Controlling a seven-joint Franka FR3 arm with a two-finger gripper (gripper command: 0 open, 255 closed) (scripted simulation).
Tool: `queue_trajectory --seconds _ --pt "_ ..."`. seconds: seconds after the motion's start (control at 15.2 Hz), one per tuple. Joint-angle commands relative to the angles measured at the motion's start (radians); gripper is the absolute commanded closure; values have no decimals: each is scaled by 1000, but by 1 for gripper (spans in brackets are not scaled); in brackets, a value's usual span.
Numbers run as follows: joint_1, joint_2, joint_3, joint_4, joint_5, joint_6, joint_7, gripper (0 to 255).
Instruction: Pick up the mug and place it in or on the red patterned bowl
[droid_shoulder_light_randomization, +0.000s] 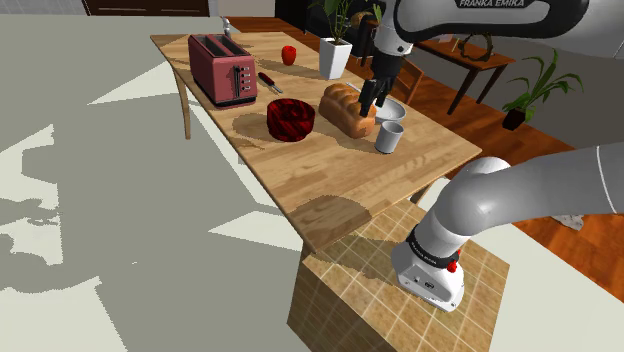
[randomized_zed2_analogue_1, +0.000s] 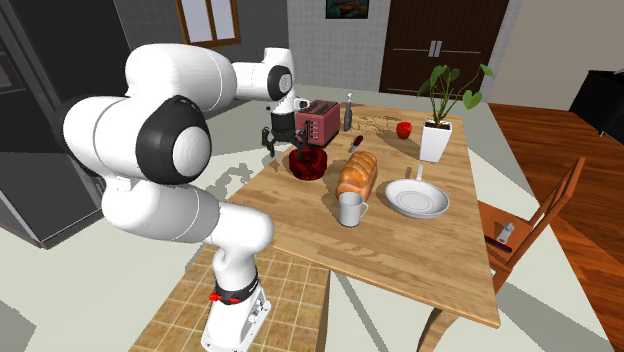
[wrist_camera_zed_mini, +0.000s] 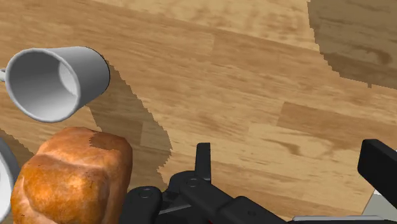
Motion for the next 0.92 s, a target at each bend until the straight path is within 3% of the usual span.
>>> queue_trajectory --seconds 0.0,0.86 --pt "-22 22 -26 -24 -24 48 -15 0" --pt "-169 257 -230 -83 -165 363 -132 0"
